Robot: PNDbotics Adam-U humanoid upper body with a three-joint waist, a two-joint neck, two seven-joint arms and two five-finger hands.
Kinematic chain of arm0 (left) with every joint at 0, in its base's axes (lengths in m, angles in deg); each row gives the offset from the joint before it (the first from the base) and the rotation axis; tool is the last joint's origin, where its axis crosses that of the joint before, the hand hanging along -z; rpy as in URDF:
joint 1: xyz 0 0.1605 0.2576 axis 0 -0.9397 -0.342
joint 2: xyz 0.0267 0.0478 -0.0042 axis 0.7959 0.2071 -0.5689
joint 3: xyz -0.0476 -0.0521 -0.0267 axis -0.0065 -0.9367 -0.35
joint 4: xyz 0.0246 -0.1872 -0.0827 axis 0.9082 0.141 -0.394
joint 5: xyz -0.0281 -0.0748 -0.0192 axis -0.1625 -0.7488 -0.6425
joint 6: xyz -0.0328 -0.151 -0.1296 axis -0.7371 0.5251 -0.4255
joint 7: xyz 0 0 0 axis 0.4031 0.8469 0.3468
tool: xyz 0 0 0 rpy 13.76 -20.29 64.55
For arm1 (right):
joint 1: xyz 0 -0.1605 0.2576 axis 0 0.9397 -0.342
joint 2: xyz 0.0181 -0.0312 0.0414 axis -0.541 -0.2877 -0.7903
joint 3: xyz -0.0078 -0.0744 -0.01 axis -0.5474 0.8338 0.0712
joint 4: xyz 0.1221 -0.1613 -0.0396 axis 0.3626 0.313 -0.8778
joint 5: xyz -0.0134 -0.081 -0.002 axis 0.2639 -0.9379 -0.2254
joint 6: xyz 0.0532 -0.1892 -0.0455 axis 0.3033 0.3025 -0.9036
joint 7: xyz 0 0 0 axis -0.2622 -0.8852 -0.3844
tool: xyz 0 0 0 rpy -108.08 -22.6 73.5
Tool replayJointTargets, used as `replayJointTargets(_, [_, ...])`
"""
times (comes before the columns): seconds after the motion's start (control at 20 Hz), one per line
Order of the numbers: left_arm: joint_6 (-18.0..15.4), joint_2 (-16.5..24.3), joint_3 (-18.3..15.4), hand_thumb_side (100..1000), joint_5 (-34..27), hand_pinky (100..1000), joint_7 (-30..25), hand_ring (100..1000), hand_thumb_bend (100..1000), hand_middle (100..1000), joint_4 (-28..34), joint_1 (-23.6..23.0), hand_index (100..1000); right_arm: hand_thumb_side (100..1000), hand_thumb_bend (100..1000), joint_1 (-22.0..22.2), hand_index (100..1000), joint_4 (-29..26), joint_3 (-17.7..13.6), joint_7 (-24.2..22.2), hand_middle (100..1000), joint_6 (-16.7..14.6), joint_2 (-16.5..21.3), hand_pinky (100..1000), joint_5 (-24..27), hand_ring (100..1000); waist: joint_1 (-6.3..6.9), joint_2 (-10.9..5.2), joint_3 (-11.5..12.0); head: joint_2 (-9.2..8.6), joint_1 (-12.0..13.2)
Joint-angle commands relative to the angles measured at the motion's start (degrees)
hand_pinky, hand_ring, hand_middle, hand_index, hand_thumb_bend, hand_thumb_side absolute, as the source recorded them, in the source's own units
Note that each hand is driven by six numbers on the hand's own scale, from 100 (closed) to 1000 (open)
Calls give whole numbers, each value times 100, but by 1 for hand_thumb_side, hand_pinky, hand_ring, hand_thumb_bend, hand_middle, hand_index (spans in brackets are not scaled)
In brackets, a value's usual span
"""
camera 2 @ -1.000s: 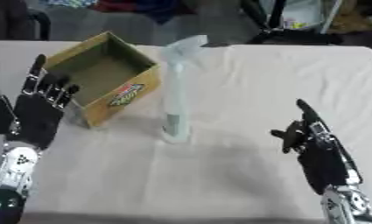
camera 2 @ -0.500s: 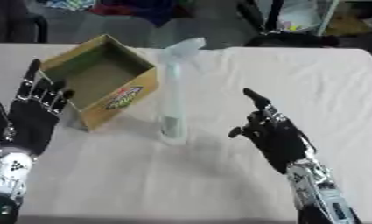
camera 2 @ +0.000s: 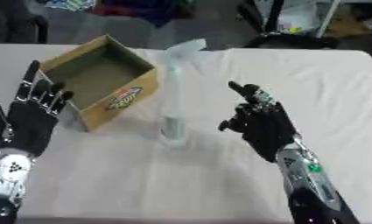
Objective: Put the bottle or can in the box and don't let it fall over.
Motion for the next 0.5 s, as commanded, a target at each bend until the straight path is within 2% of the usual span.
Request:
replayJointTargets(0.05, [7,26,14,833,-34,597,-11,602,374,413,92,68,1000,591,100,-166,1000,38,30,143,100,86,27,470,362,100,15,-62,13,-53,-17])
replayJointTargets(0.25, [13,28,19,833,-39,597,-12,602,374,412,91,70,1000,589,100,-237,1000,148,47,212,100,132,-30,429,466,100,15,-63,37,-54,-19])
replayJointTargets(0.35, [12,30,19,833,-39,597,-13,601,373,413,92,73,1000,590,100,-247,1000,188,70,215,100,154,-48,379,481,100,14,-65,48,-50,-22])
replayJointTargets(0.4, [13,31,20,833,-40,597,-13,601,373,413,92,76,1000,566,100,-249,1000,210,82,213,100,165,-68,367,483,100,13,-65,51,-50,-23])
replayJointTargets(0.5, [16,31,25,833,-43,597,-13,601,373,413,92,81,1000,591,100,-254,1000,257,111,206,100,193,-100,351,479,100,15,-64,58,-51,-22])
